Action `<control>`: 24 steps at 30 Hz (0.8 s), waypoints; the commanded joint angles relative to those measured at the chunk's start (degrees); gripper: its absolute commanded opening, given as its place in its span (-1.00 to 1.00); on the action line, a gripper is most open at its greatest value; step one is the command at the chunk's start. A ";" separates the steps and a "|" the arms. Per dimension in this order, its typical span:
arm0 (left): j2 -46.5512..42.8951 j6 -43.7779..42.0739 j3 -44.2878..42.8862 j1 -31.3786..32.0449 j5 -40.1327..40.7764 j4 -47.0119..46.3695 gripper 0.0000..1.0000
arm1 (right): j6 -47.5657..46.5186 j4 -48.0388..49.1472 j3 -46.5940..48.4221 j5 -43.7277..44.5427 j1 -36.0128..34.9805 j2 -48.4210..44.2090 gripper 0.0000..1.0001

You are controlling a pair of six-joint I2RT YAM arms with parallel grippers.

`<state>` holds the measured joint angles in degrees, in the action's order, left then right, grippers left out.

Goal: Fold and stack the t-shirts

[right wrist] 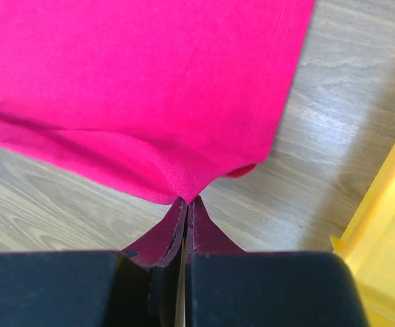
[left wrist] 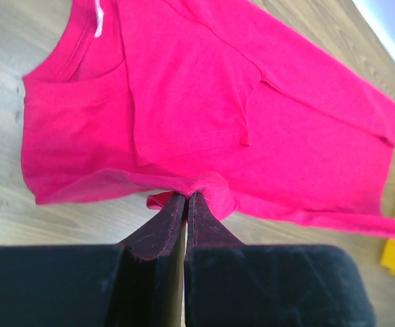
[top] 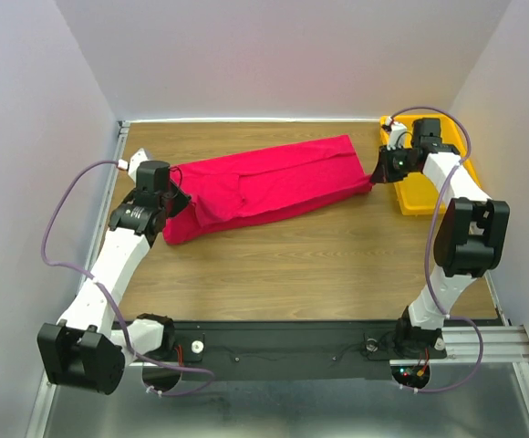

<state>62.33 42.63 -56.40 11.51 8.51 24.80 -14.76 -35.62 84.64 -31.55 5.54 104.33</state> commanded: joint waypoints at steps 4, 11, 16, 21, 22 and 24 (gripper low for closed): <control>3.94 -11.86 -5.21 -0.43 -4.38 -8.62 -1.00 | 0.44 0.90 2.55 -0.18 -0.27 2.10 -0.99; 10.62 -15.03 -8.55 -0.43 -8.25 -12.14 -1.00 | 0.96 1.07 2.81 0.35 -0.27 3.42 -0.99; 13.43 -15.38 -9.87 -0.52 -7.81 -14.16 -1.00 | 1.75 1.51 2.90 1.14 -0.27 4.03 -0.99; 15.45 -16.88 -11.71 -0.52 -7.63 -14.86 -1.00 | 2.46 1.86 2.99 1.14 -0.18 4.82 -0.99; 15.55 -16.97 -12.15 -0.52 -7.72 -14.95 -1.00 | 2.63 1.95 2.99 1.31 -0.18 4.91 -0.99; 16.16 -17.58 -12.50 -0.52 -7.81 -15.21 -1.00 | 2.81 2.22 3.07 1.93 -0.27 4.91 -0.99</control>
<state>78.54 27.42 -65.25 11.38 1.13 13.13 -13.02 -35.55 84.71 -30.57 5.54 109.36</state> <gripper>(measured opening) 0.116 0.017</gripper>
